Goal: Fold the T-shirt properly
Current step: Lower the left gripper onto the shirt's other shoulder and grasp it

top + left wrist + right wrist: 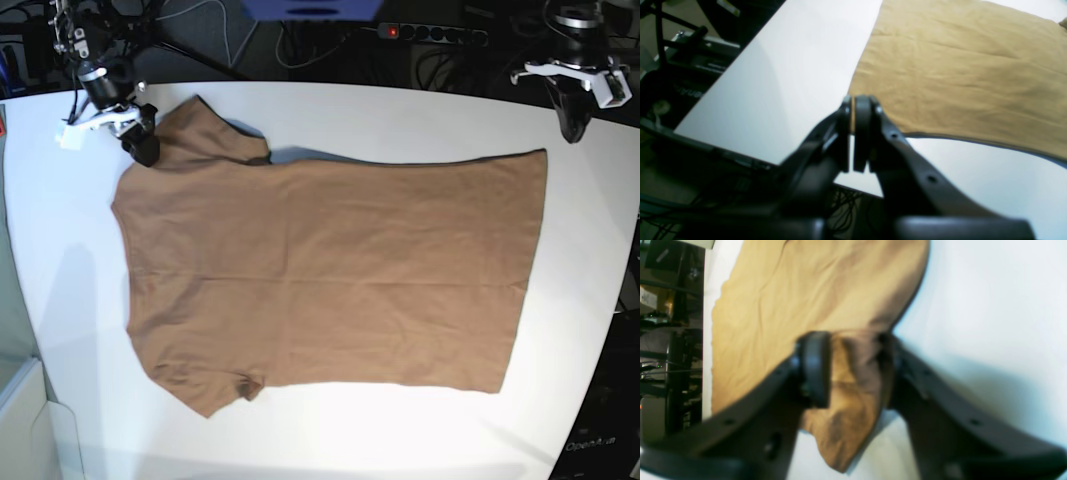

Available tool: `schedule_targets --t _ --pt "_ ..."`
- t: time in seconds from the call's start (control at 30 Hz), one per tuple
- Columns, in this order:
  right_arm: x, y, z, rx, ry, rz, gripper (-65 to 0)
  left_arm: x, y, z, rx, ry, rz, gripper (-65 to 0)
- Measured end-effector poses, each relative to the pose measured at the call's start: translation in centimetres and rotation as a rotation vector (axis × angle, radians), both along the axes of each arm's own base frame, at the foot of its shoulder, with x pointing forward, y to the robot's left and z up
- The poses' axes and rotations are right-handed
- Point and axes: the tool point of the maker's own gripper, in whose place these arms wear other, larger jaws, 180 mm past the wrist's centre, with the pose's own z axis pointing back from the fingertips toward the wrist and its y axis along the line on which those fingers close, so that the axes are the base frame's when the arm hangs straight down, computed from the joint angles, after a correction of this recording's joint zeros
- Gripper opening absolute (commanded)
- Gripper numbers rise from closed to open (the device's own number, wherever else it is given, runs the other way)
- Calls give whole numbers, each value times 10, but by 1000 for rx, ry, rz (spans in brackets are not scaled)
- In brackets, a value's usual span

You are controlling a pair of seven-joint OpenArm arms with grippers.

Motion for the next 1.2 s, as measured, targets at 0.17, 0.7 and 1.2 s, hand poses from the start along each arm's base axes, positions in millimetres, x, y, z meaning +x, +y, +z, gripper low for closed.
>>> schedule_targets --t 0.17,0.7,1.2 --pt "4 -1 1 0 -8 -2 -615 0 0 0 0 0 0 -639" --pt "6 -5 -6 -5 6 -11 -646 41 -7 -30 -87 238 -117 -626" --pt "5 -6 -6 -7 9 -8 -646 24 47 -64 -206 359 9 -278"
